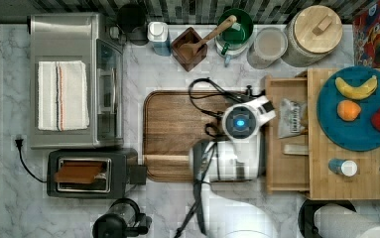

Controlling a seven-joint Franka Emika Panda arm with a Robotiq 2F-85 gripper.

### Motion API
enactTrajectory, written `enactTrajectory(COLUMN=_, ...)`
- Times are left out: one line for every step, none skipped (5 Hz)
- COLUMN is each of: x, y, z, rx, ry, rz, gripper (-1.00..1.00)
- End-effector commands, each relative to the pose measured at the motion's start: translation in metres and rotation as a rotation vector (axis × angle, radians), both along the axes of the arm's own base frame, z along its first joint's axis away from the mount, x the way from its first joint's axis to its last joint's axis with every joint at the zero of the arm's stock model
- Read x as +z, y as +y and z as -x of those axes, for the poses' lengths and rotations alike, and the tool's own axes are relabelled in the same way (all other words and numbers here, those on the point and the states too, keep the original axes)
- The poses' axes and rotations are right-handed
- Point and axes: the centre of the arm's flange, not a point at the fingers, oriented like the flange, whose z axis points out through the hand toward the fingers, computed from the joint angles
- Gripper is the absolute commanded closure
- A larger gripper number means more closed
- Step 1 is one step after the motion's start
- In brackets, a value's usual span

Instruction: Open the drawer.

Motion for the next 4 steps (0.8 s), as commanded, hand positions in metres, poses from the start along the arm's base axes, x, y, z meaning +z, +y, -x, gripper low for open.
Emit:
enactTrajectory(x=0.016, y=0.145, z=0.003, rx=0.132, ry=-0.062, rz=-0.027, gripper=-1.0)
enactTrajectory(x=0.019, y=0.144, z=-0.003, rx=0.107, ry=-0.063, rz=-0.038, gripper=-1.0)
enactTrajectory(x=0.02, y=0.142, z=-0.007, rx=0.097, ry=-0.07, rz=-0.067, gripper=-1.0)
enactTrajectory(x=0.02, y=0.142, z=-0.007, rx=0.097, ry=-0.071, rz=-0.067, gripper=-1.0)
